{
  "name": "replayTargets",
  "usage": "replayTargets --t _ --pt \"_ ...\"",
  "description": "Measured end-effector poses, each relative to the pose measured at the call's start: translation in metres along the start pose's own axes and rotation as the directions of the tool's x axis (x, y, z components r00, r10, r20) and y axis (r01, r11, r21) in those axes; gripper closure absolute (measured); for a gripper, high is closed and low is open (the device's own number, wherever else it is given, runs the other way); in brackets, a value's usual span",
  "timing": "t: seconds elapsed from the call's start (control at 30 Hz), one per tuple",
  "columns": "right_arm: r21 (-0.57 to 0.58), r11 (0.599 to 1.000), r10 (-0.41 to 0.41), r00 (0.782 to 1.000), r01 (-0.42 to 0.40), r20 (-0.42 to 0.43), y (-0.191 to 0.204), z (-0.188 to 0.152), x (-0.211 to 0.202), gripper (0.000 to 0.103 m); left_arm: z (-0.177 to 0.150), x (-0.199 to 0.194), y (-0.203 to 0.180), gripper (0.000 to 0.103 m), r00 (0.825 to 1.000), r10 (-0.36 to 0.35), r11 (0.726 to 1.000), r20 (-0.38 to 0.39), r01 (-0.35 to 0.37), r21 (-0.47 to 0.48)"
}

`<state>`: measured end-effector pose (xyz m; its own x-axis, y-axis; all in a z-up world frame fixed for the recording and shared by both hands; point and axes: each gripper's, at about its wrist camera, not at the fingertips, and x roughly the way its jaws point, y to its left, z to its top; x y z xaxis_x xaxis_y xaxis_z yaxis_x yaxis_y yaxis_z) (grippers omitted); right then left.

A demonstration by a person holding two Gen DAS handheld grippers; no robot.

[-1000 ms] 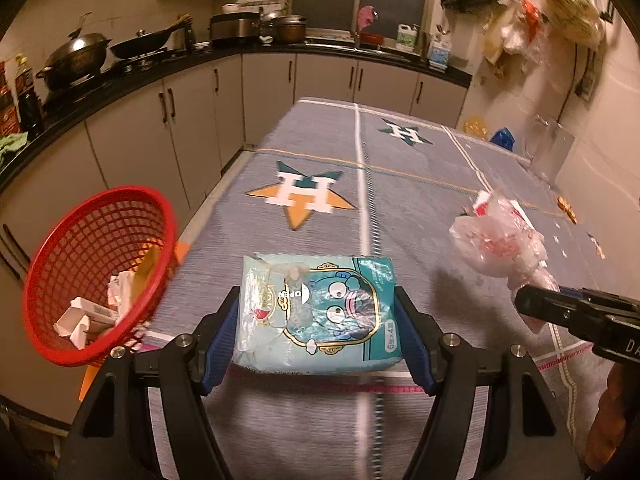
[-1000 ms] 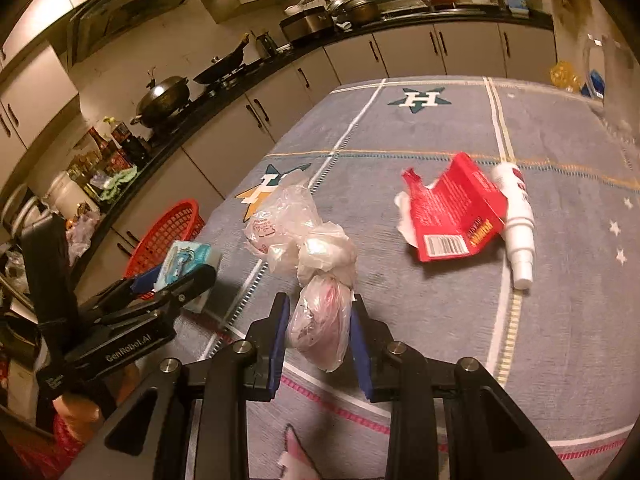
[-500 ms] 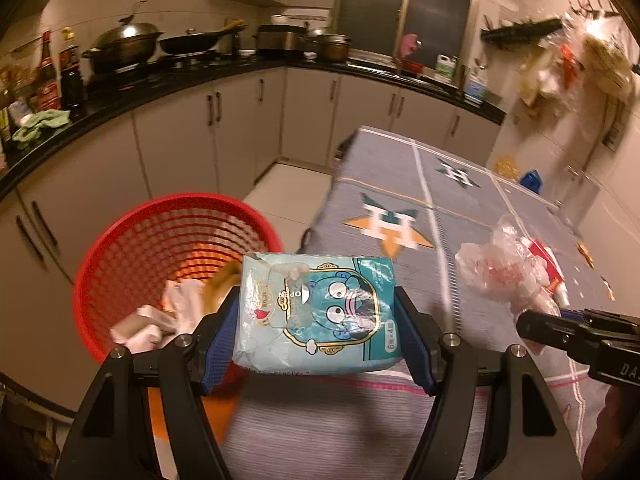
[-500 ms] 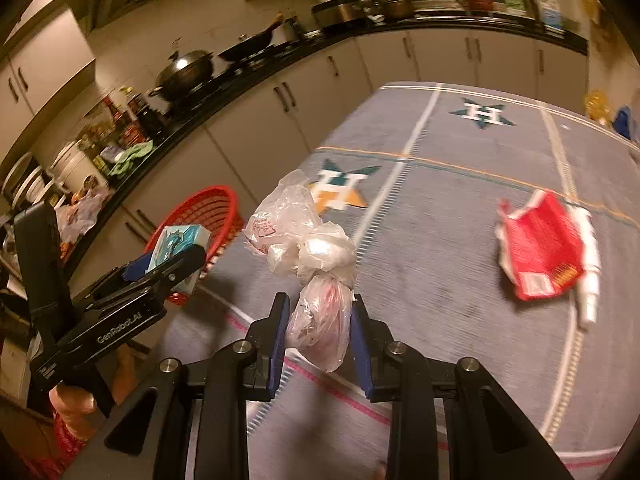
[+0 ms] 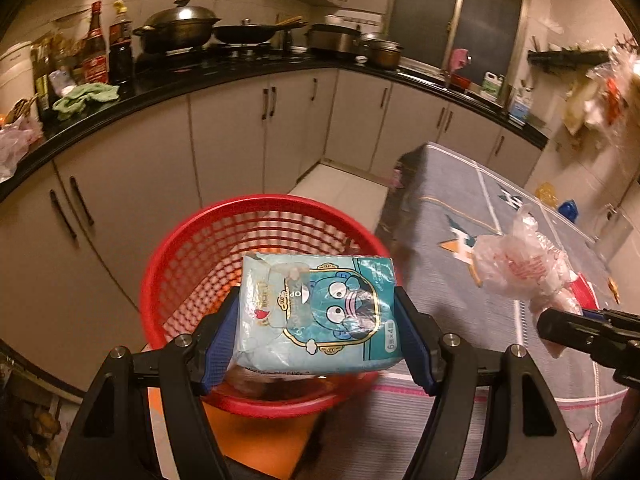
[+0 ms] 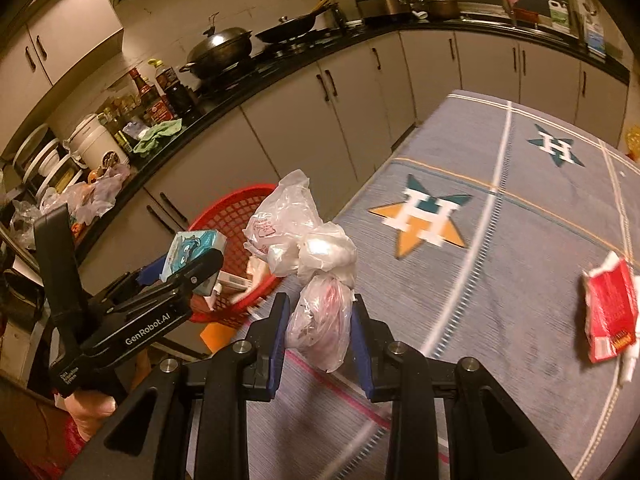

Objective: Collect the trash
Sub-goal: 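Carry the wet-wipe pack and clear bag over the red basket with both grippers, then open both grippers over the red basket to drop pack and bag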

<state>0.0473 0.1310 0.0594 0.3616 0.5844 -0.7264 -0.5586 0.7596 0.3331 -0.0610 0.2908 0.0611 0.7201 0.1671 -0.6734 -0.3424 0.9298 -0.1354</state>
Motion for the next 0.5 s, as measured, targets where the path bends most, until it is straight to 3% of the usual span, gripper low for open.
replayTargets --t 0.5 --pt "0.036 0.994 0.101 0.992 -0.099 -0.075 0.028 0.033 0.05 0.07 0.002 0.012 0.032 0.032 0.999 0.05 0.999 -0.016 -0.05 0.002"
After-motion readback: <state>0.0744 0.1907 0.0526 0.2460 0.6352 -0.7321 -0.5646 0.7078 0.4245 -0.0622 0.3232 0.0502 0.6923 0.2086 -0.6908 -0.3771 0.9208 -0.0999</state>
